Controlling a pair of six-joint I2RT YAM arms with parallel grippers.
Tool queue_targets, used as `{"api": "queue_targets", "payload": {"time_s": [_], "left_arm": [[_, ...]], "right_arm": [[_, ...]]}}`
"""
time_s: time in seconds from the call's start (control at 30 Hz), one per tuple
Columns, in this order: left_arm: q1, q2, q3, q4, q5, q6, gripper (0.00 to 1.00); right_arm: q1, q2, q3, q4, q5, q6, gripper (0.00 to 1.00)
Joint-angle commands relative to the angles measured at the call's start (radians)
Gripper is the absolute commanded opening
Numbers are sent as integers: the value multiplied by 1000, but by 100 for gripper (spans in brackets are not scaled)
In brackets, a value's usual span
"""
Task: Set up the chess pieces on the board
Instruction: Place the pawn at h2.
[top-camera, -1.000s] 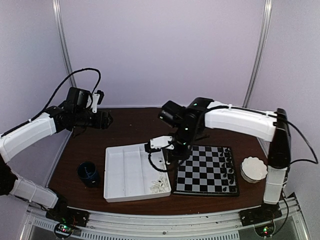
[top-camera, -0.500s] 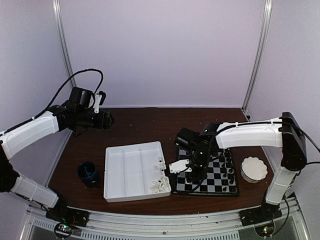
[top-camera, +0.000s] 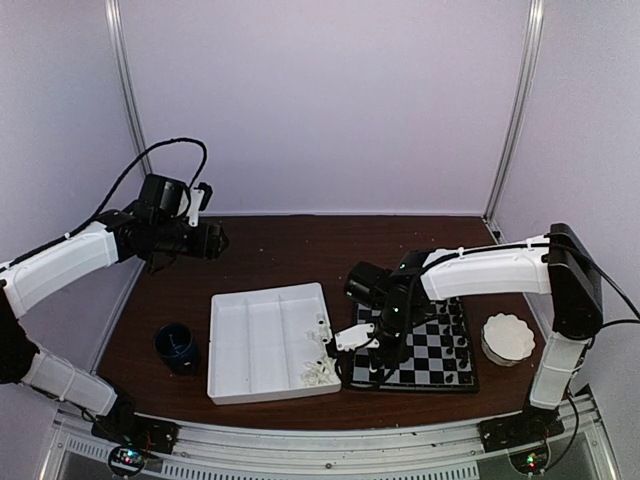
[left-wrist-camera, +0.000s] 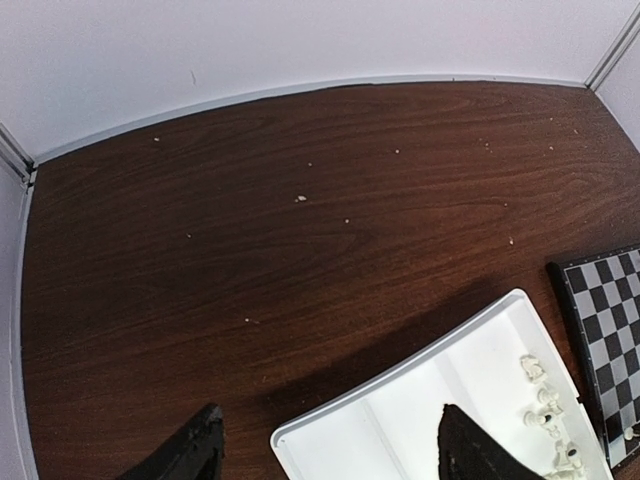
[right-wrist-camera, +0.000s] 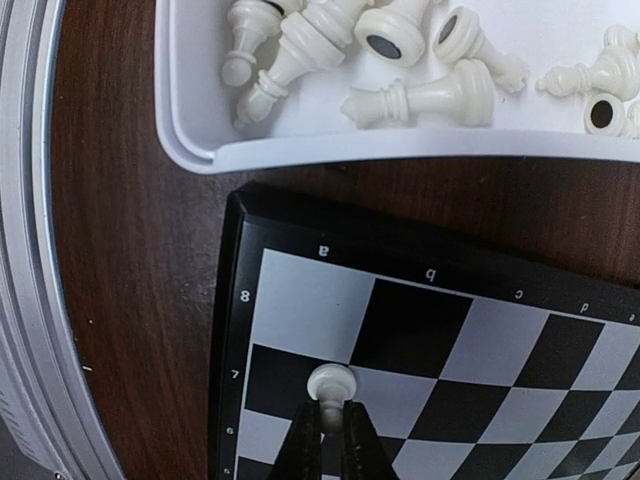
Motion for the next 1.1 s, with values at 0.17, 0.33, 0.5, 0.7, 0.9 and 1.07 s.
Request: {"api": "queue_targets", "payload": {"time_s": [0.17, 0.33, 0.5, 0.7, 0.9, 1.07], "left_arm": [[4, 7, 34, 11, 5, 13, 73], [4, 9, 35, 10, 2, 13, 73], [4, 12, 36, 11, 8, 13, 73], [4, 14, 36, 10, 8, 13, 73], [4, 13, 37, 9, 8, 12, 73], [4, 13, 39, 8, 15, 13, 73]], "right_arm": [[24, -22, 2, -45, -20, -19, 0], [27, -19, 0, -51, -17, -20, 1], [30, -18, -5, -55, -16, -23, 1], [33, -18, -6, -60, -14, -25, 4], [34, -42, 22, -90, 4, -24, 23], [32, -64, 133, -180, -2, -43, 27]]}}
